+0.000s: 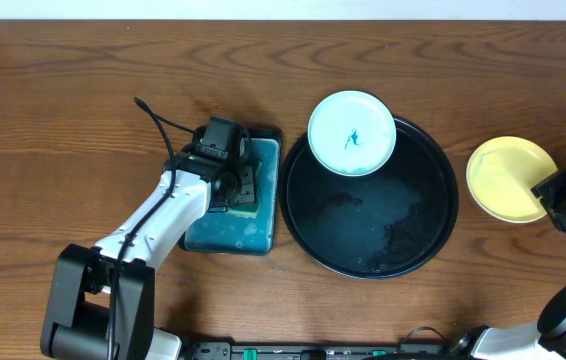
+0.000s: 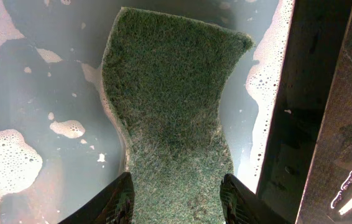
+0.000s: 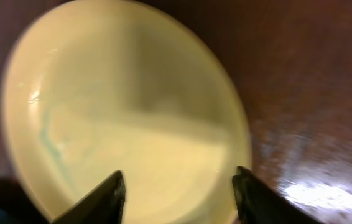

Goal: Clean dirty plates on tray and stack at the side
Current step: 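Set the yellow plate on the pale green plate and release, right gripper, then move the right gripper to the remaining pale green plate's rim and grip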

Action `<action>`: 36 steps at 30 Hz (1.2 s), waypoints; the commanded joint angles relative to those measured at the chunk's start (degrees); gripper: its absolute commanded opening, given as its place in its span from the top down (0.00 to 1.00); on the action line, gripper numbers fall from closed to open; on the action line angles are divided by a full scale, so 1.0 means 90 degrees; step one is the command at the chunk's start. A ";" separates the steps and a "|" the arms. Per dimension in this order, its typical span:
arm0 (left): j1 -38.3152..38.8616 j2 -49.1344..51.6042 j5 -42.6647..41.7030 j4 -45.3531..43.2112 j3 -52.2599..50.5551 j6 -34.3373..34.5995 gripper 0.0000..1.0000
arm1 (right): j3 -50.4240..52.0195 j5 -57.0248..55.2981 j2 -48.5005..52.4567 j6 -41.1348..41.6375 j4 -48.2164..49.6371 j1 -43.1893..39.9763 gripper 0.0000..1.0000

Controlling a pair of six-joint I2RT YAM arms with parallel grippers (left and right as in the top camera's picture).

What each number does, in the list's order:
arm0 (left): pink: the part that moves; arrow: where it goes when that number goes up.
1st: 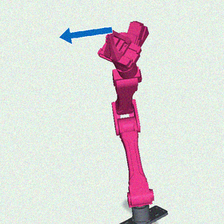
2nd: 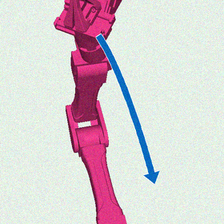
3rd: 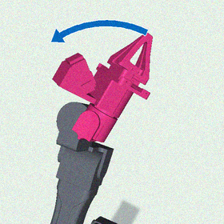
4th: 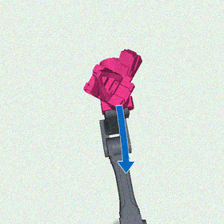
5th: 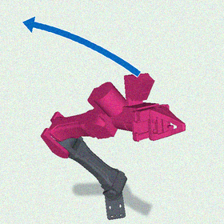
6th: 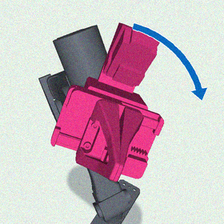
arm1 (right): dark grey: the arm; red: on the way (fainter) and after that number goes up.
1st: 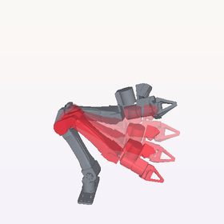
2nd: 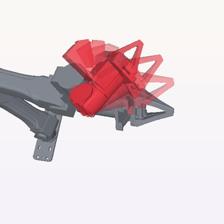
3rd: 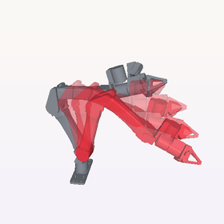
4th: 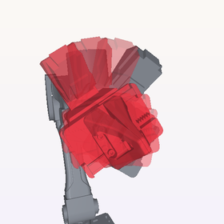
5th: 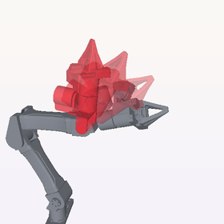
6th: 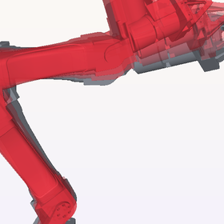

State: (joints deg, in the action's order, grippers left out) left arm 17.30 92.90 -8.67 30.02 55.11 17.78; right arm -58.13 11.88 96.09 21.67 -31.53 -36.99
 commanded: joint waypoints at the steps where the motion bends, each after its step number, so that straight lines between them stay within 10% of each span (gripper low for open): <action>1: -0.0022 0.0073 0.0032 0.0019 0.0027 0.0010 0.53 | -0.0112 0.1292 0.0017 -0.0260 0.0206 -0.0039 0.41; 10: -0.0022 0.0073 0.0032 0.0019 0.0027 0.0010 0.53 | -0.0141 0.3308 0.0017 -0.1554 0.0712 0.1022 0.41; 25: -0.0022 0.0073 0.0032 0.0017 0.0027 0.0010 0.53 | -0.3072 0.1367 0.0874 -0.2596 -0.1868 0.3402 0.35; 36: -0.0022 0.0073 0.0032 0.0022 0.0027 0.0007 0.53 | -0.3291 0.0653 0.2329 -0.2458 -0.1392 0.4481 0.40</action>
State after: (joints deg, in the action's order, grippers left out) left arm 17.30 92.90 -8.67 30.02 55.11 17.78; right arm -87.35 23.31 114.43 -0.80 -45.06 1.37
